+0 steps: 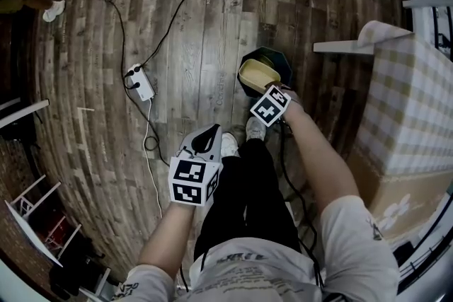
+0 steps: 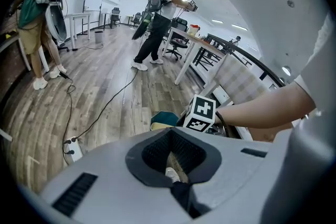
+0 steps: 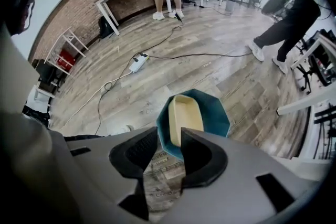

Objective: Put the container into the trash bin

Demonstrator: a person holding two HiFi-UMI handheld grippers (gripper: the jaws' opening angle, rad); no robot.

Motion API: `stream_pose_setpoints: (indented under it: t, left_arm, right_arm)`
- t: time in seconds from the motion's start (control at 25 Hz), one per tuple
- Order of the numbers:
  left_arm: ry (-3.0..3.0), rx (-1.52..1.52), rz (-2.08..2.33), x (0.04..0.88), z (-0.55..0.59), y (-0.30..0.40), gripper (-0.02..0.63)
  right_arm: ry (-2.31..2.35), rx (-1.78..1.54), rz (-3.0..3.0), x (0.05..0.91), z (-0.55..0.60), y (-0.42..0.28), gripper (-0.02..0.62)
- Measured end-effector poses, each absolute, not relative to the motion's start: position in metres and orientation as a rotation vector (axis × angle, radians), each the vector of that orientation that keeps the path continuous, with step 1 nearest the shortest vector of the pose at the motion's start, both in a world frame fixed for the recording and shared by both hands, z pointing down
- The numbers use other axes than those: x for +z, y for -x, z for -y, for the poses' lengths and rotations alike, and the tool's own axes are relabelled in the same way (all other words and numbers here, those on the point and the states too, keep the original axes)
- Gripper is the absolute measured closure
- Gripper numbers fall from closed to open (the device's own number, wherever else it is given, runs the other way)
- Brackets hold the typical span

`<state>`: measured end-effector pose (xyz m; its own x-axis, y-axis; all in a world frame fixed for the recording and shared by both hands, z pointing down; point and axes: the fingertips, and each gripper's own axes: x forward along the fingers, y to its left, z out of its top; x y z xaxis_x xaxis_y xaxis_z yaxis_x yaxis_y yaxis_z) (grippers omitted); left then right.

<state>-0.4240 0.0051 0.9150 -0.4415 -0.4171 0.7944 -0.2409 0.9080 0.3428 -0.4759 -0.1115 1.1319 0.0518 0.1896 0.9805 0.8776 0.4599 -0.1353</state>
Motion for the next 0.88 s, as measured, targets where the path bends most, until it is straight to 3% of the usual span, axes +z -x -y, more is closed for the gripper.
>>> stream_pose_setpoints:
  t: [0.08,0.16,0.52,0.88]
  left_arm:
    - [-0.475,-0.216,2.053,0.910,-0.004,0.423,0.601]
    - [-0.475,-0.214,2.065,0.905,-0.004,0.423,0.601]
    - [-0.487,-0.224,2.157,0.848,0.001,0.433,0.601]
    - [-0.509,-0.313,2.305,0.726,0.015,0.432,0.601]
  right_arm:
    - [0.961,-0.681,1.511,1.122,0.114,0.480,0.482]
    - [0.910,-0.671,1.597,1.108,0.118,0.486,0.591]
    - [0.807,-0.469,1.871,0.997,0.112,0.482,0.594]
    - [0.788,-0.288,2.300,0.751,0.097,0.458,0.594]
